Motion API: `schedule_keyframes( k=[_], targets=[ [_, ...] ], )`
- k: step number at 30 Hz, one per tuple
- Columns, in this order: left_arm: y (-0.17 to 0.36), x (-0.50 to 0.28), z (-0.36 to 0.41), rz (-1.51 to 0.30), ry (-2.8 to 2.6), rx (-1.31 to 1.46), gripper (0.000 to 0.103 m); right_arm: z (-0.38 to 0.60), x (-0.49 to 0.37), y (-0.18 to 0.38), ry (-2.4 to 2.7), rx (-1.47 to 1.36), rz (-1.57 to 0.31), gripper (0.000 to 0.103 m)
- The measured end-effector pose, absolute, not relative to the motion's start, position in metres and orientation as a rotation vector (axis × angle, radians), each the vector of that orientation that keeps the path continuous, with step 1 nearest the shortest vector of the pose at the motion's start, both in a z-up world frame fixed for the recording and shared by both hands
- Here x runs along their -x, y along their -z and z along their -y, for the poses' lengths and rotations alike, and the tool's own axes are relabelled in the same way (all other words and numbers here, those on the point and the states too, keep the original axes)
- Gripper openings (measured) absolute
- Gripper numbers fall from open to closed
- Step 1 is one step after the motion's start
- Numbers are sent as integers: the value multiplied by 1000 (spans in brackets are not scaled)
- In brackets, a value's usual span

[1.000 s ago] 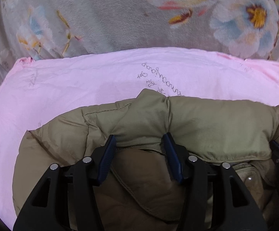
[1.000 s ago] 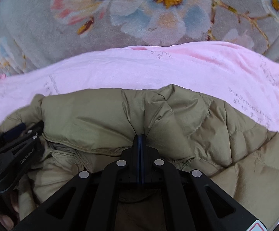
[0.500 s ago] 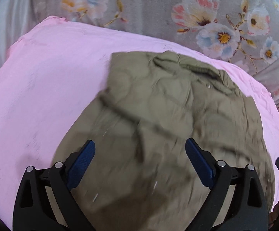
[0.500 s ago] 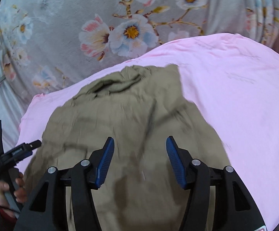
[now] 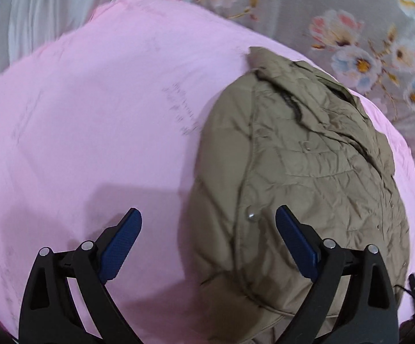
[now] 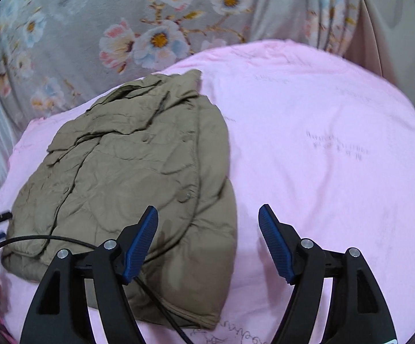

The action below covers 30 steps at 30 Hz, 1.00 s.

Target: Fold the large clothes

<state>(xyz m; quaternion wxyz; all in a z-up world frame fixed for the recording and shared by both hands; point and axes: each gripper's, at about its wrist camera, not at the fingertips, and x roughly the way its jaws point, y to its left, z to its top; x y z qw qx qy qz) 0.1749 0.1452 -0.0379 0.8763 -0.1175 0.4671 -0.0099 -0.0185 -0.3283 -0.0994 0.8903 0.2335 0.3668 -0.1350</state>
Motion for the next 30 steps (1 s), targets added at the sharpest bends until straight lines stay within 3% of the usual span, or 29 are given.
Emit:
schedule_keyframes(
  k=[3,5,6,7,8,10,11,12,20,25,30],
  targets=[
    [46,-178,-153,-1013,40,308,92,335,14,116,208,-612,-827,69],
    [45,-178,-147,-1044,81,309,91,330,14,118,172,-639,-833,53],
    [46,-175,-143,-1054,109,316,85,328,11,118,135,-645,-847,47],
    [45,-174,-137,-1072,164,331,78,327,9,118,100,-658,-856,32],
    [46,-175,-132,-1099,230,347,54,326,9,116,67,-672,-860,18],
    [40,-170,-121,-1113,258,307,33,325,11,104,19,-670,-851,9],
    [35,-167,-118,-1100,270,287,17,324,14,94,-1,-647,-840,8],
    [26,-161,-118,-1085,292,277,12,322,19,83,-21,-608,-828,7],
    [-74,-50,-152,-882,495,188,7,280,150,-26,-283,-192,-669,6],
    [-125,26,-164,-747,578,189,8,272,222,-63,-297,-211,-564,6],
    [-169,31,-143,-588,565,149,8,301,202,-89,-255,-378,-427,6]
  ],
)
